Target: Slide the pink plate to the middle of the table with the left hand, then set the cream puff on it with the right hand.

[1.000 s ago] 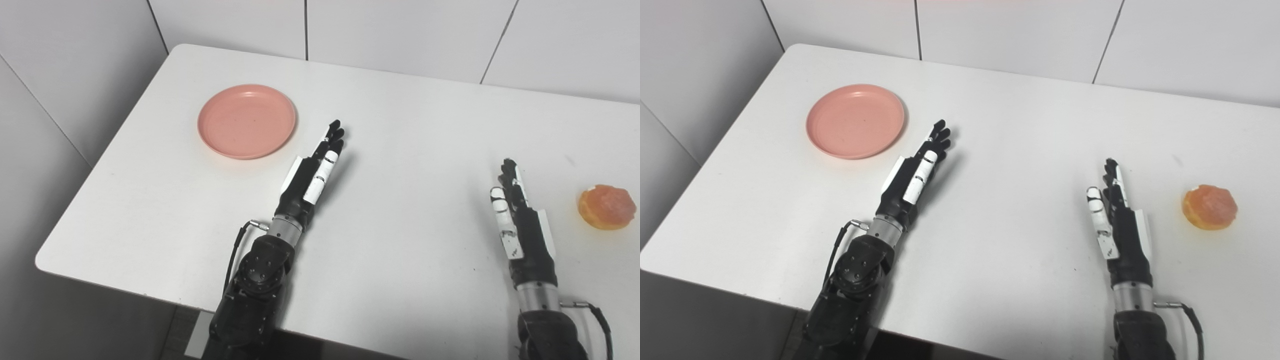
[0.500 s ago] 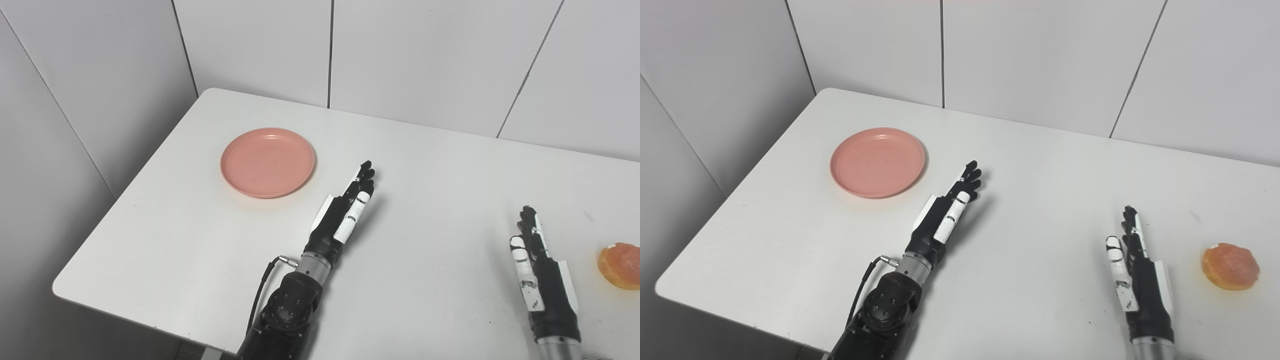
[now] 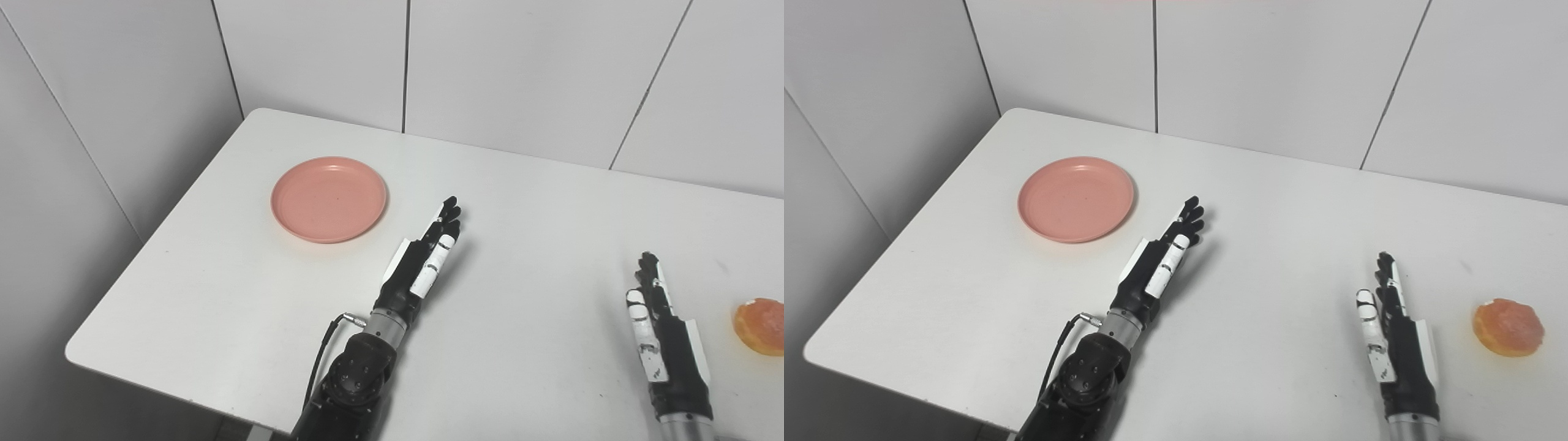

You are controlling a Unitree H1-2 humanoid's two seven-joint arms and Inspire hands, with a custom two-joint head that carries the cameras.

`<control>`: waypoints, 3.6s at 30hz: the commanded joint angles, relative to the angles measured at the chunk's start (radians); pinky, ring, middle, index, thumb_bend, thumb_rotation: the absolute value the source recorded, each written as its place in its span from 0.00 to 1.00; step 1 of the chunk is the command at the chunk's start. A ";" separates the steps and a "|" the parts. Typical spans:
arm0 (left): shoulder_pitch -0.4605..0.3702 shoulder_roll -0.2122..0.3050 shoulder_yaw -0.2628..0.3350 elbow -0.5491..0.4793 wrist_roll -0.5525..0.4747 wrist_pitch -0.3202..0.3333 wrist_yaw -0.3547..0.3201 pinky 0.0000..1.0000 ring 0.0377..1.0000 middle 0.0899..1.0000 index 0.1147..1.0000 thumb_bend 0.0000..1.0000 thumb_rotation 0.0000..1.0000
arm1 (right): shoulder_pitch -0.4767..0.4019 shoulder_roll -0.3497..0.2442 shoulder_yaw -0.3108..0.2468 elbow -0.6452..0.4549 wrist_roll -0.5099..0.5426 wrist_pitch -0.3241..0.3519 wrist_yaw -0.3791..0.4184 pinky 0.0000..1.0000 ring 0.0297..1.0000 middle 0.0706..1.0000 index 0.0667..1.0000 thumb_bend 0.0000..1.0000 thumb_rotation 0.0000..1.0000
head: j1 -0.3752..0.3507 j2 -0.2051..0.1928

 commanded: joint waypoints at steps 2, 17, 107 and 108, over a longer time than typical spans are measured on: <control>0.104 0.001 -0.006 0.079 -0.013 -0.001 -0.007 0.97 0.98 0.99 0.99 0.38 1.00 | 0.035 0.000 -0.006 0.014 0.007 -0.018 0.002 1.00 1.00 1.00 1.00 0.10 1.00 | 0.004 0.004; 0.121 -0.005 -0.008 -0.069 -0.072 0.058 -0.043 0.99 0.98 0.99 0.99 0.43 1.00 | 0.026 0.015 -0.005 0.022 0.000 -0.013 -0.002 1.00 1.00 1.00 0.99 0.13 1.00 | 0.016 0.013; -0.305 0.356 0.416 -0.232 -0.343 0.253 -0.015 1.00 0.98 0.98 0.98 0.45 1.00 | 0.033 0.037 -0.006 0.005 -0.019 0.007 0.000 1.00 1.00 1.00 0.99 0.13 1.00 | 0.034 -0.003; -0.307 0.363 0.420 -0.223 -0.344 0.255 -0.011 1.00 0.97 0.98 0.97 0.45 1.00 | 0.034 0.038 -0.006 0.002 -0.019 0.011 0.000 1.00 1.00 1.00 0.99 0.14 1.00 | 0.037 -0.006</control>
